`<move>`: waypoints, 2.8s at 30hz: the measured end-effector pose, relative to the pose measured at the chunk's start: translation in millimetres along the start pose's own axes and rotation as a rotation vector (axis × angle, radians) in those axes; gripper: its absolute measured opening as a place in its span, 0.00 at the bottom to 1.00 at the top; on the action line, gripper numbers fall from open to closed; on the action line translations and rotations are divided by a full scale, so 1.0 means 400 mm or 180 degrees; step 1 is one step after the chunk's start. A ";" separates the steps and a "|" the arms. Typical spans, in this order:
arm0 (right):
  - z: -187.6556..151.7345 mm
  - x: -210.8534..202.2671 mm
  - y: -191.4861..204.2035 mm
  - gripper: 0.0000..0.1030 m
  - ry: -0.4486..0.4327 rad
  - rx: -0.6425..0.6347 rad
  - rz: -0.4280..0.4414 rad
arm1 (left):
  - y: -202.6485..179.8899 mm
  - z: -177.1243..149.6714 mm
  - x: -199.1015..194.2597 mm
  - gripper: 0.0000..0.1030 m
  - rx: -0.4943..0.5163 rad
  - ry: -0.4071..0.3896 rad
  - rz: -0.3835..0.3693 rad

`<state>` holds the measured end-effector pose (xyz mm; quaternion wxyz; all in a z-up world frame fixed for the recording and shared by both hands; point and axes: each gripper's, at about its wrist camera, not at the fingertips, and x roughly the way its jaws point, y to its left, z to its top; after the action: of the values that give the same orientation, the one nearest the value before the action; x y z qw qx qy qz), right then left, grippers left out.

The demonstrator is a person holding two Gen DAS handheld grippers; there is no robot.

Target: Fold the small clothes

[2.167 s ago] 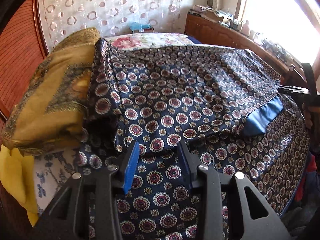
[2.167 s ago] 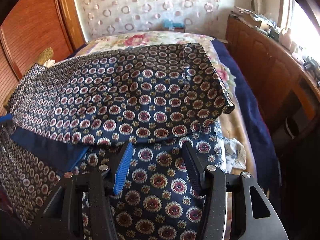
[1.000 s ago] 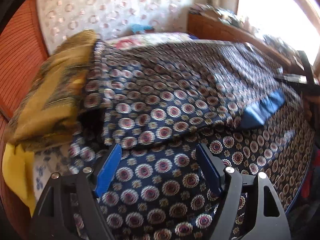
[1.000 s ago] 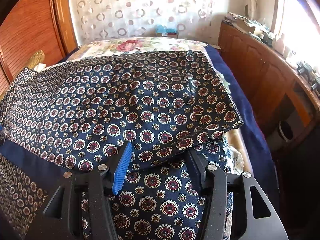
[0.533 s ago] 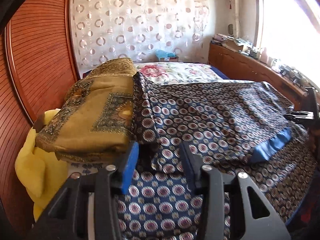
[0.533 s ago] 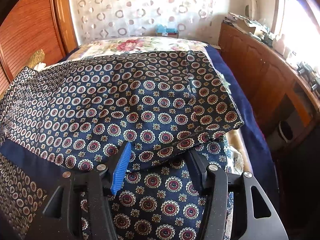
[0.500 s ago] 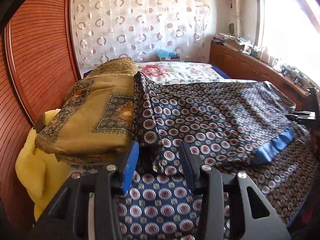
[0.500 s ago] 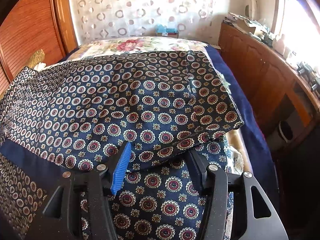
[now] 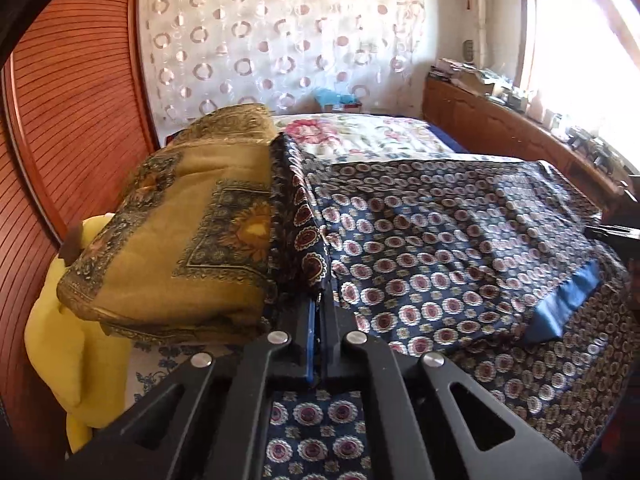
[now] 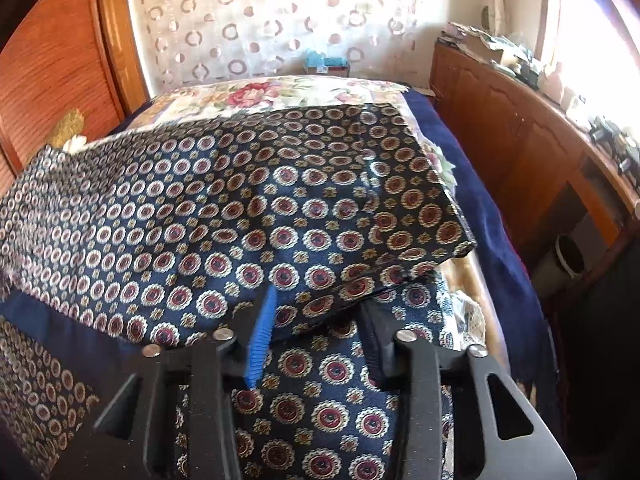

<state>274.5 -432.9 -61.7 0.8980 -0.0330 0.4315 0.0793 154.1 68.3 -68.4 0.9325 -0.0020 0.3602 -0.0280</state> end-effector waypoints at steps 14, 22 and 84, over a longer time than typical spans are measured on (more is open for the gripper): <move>-0.030 -0.138 -0.008 0.00 -0.0442 0.0020 0.0263 | -0.004 0.009 -0.152 0.00 -0.0159 -0.0394 -0.0290; -0.100 -0.273 -0.022 0.00 -0.0575 -0.0040 0.0393 | 0.035 -0.052 -0.207 0.00 -0.0355 -0.0352 -0.0318; -0.238 -0.452 0.088 0.43 -0.0484 -0.0420 0.0132 | 0.093 -0.249 -0.148 0.42 -0.0503 0.0339 -0.0037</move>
<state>83.9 -431.1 20.1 0.9222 -0.0770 0.3566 0.1285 45.4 110.2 -103.2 0.9087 -0.0762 0.4103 -0.0050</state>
